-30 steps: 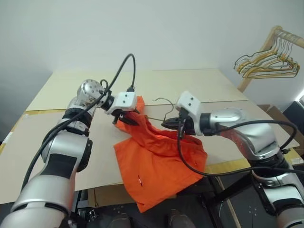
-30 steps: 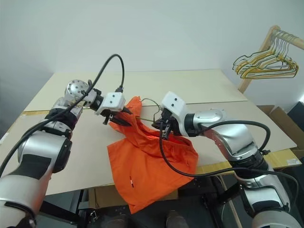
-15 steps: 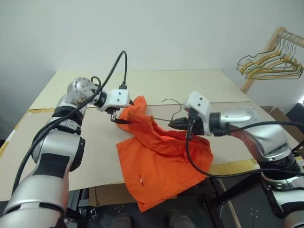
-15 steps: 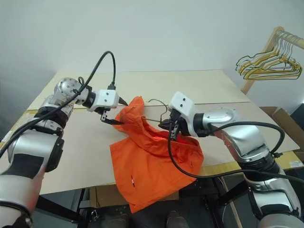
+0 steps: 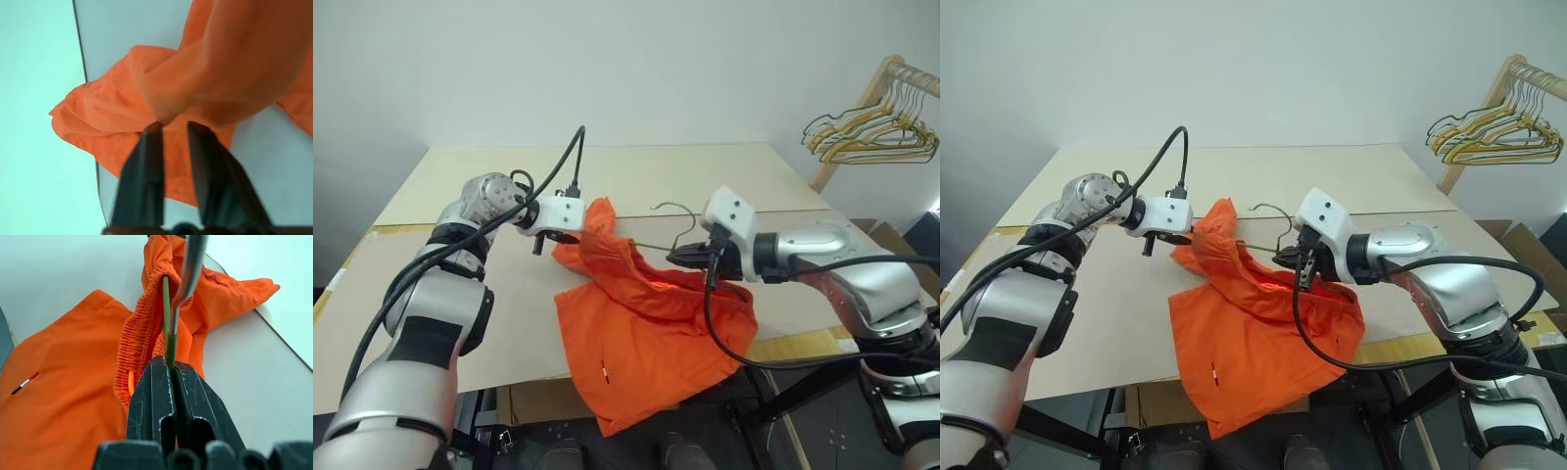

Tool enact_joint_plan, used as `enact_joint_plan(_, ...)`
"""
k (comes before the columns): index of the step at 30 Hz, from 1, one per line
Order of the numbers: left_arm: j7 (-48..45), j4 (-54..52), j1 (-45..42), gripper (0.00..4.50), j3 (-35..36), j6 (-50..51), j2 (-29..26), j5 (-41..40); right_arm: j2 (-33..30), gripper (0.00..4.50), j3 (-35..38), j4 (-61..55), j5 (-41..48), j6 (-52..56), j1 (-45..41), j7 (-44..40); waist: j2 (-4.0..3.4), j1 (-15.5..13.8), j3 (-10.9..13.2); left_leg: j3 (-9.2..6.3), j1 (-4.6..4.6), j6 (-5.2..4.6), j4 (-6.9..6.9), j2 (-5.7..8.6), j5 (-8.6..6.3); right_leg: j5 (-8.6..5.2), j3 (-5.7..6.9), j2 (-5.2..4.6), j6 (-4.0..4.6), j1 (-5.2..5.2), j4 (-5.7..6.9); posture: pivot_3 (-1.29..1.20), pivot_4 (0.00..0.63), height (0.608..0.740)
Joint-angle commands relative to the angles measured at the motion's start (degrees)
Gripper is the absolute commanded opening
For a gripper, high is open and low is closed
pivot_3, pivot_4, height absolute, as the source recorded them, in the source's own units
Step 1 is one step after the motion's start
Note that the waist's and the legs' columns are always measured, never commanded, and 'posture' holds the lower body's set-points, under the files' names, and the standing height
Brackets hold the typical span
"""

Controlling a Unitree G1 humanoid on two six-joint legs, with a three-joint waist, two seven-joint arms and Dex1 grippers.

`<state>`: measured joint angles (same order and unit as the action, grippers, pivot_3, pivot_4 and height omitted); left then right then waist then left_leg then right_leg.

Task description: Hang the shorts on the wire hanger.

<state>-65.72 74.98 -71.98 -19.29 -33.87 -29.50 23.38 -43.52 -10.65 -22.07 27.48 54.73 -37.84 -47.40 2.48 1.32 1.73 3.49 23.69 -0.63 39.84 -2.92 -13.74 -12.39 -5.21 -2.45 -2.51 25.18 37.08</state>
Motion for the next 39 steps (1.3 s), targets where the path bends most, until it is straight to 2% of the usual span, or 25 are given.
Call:
enact_joint_plan(1, 1.4, -0.5, -1.1, 0.04, 1.0, -0.2, 0.1, -0.8, -0.6, 0.00, 2.4, -1.7, 0.9, 0.3, -0.8, -0.3, 0.00, 0.0, 0.0, 0.00, 0.00, 0.00, 0.00, 0.00, 0.00, 0.00, -0.01, 0.00, 0.00, 0.00, 0.00, -0.01, 0.000, 0.740)
enact_joint_plan(8, -1.2, -0.5, -0.8, 0.04, 2.2, -1.1, -0.2, -2.4, -0.8, 0.00, 2.4, -1.4, 1.1, 0.1, -0.8, -0.4, 0.00, -0.1, 0.0, 0.00, 0.00, 0.00, 0.00, 0.00, 0.00, 0.00, 0.00, 0.00, 0.00, 0.00, 0.00, 0.00, 0.000, 0.740)
enact_joint_plan(14, -8.4, -0.3, -2.0, 0.04, 3.8, 0.4, -0.6, -4.7, -1.1, 0.00, 2.2, -1.5, 1.4, 0.1, -0.3, -1.2, 0.00, -0.2, 0.0, 0.00, 0.00, 0.00, 0.00, 0.00, 0.00, 0.00, 0.00, 0.00, 0.01, 0.00, 0.00, 0.00, 0.000, 0.740)
enact_joint_plan(17, -13.1, -0.6, -2.9, 0.97, 3.4, -0.5, -1.3, -4.5, -1.2, 0.00, 2.2, -1.6, 1.4, 0.0, -0.1, -1.5, 0.00, -0.1, 0.0, 0.00, 0.01, 0.00, 0.00, 0.00, 0.00, 0.00, 0.00, 0.00, 0.01, 0.00, 0.00, 0.00, 0.000, 0.740)
enact_joint_plan(22, -13.1, -0.8, -3.2, 2.68, 1.4, -3.5, -1.1, -1.9, -1.5, 0.00, 2.3, -1.9, 1.5, -0.1, -0.1, -2.0, 0.00, -0.2, 0.0, 0.00, 0.01, 0.00, 0.01, 0.00, 0.00, 0.00, 0.00, 0.00, 0.01, 0.00, 0.00, -0.01, 0.000, 0.740)
enact_joint_plan(27, -2.5, -0.5, -2.6, 4.42, -0.6, -5.1, 1.5, 1.3, -1.9, 0.00, 2.6, -2.8, 1.8, 0.2, 0.1, -2.6, 0.00, -0.5, 0.0, 0.00, 0.01, 0.00, 0.01, 0.00, 0.00, 0.00, 0.00, 0.00, 0.00, 0.00, 0.00, -0.01, 0.000, 0.740)
enact_joint_plan(34, -2.3, 0.6, -3.3, 4.48, -0.6, -5.5, 3.2, 1.3, -2.7, 0.00, 2.9, -3.5, 2.4, 0.5, 0.2, -3.0, 0.00, -0.1, 0.0, 0.00, 0.02, 0.00, 0.01, 0.00, 0.00, 0.00, 0.00, 0.00, 0.01, 0.01, 0.00, -0.02, 0.000, 0.740)
enact_joint_plan(37, -4.8, 0.7, -3.2, 3.85, -1.8, -7.2, 3.1, 2.3, -2.9, 0.00, 2.9, -3.6, 2.5, 0.6, 0.3, -2.8, 0.00, 0.2, 0.0, 0.00, 0.01, 0.00, 0.01, 0.00, 0.00, 0.00, 0.00, 0.00, 0.01, 0.01, 0.00, -0.04, 0.000, 0.740)
enact_joint_plan(39, -5.2, 0.8, -3.2, 3.22, -2.0, -7.2, 2.9, 2.5, -3.0, 0.00, 3.2, -3.8, 2.8, 0.8, 0.4, -2.6, 0.00, 0.4, 0.0, 0.00, 0.02, 0.00, 0.02, 0.00, 0.00, 0.00, -0.01, 0.00, 0.01, 0.01, 0.00, -0.04, 0.000, 0.740)
